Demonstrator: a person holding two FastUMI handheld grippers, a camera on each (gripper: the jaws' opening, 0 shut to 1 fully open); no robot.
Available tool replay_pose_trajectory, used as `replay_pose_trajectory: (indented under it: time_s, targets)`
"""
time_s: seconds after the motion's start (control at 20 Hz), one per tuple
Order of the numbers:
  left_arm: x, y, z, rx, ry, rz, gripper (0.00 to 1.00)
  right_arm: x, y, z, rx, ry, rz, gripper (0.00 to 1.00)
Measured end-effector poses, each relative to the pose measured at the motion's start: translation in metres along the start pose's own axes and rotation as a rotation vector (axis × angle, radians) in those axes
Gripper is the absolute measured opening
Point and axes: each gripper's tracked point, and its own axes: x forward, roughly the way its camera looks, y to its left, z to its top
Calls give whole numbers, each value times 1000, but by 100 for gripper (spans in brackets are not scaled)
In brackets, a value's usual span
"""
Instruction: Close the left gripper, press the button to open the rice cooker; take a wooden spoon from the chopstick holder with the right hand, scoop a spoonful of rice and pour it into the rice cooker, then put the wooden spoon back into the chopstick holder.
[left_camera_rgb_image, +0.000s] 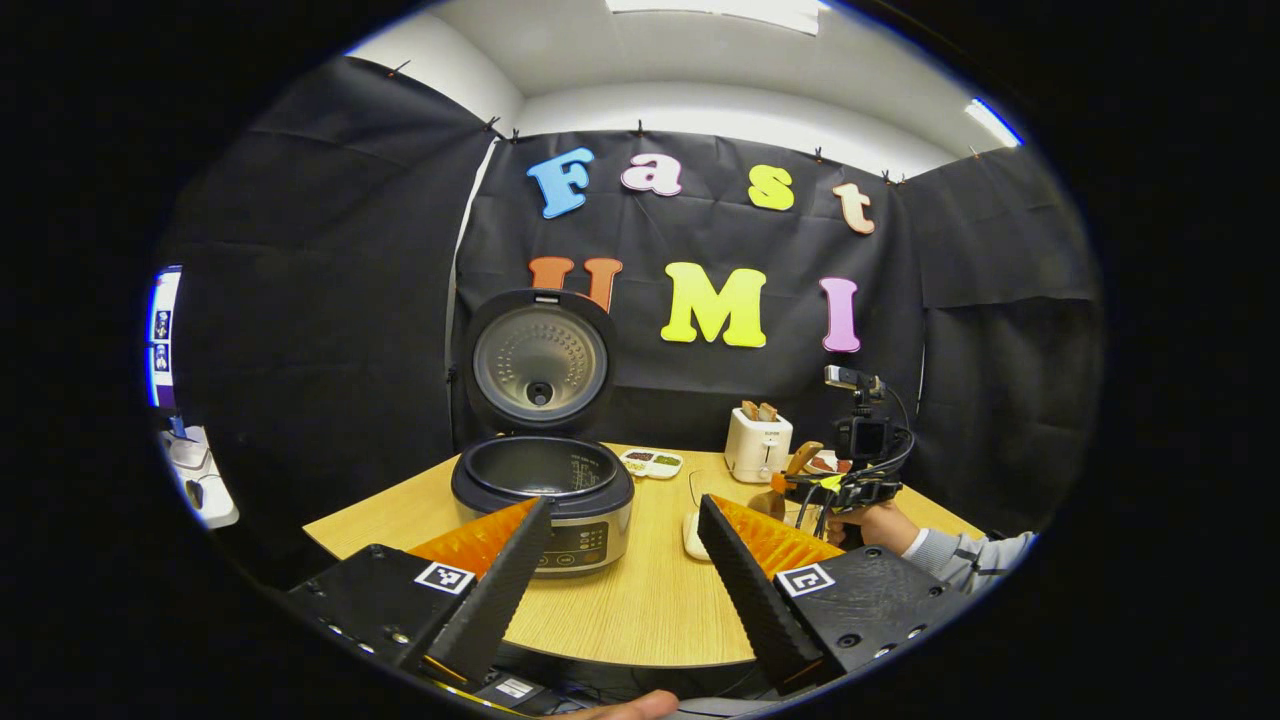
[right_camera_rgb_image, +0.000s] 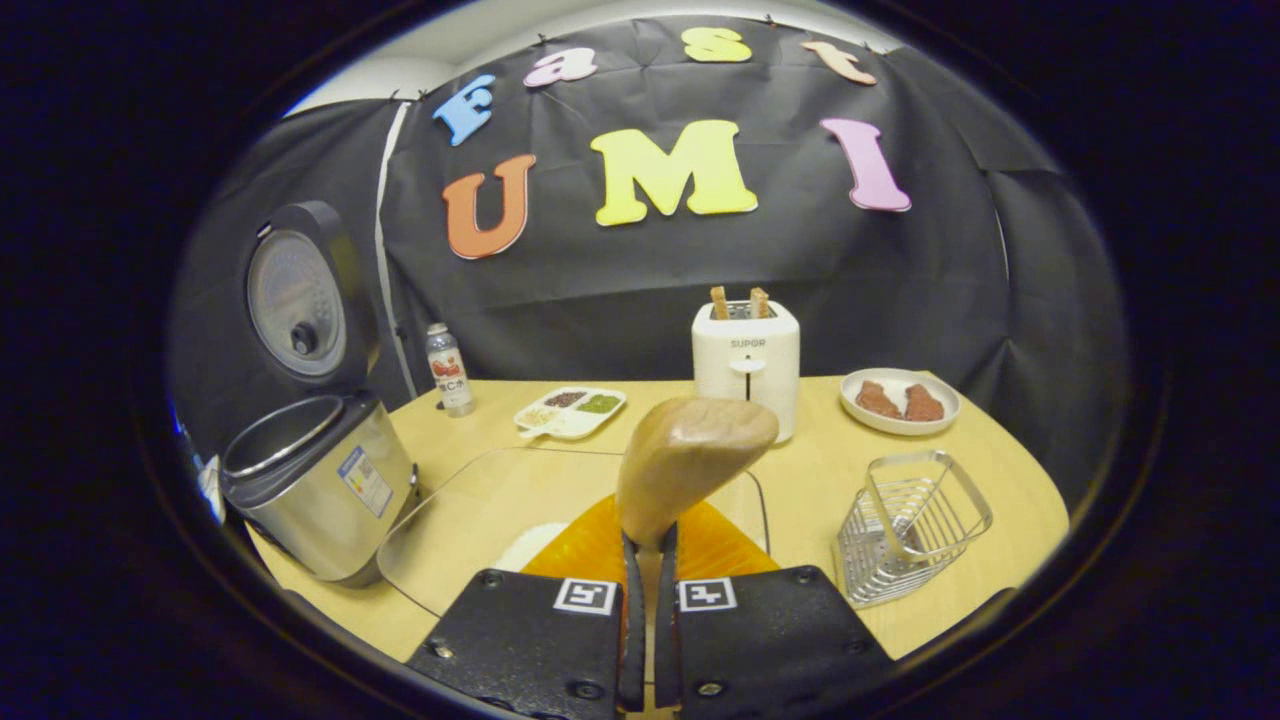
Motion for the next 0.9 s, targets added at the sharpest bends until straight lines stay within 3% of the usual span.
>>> replay_pose_trajectory:
  time_s: [0.4,0.7,0.9]
  targets:
    - [-1,6,-3,11,9,23,95,10,36,-12,335,135,165,10]
    - [-5,8,-1,29,12,33,94,6,32,-3,594,181,234,9]
    - [-8,6,2,35,12,39,94,-4,8,14,752,134,257,9]
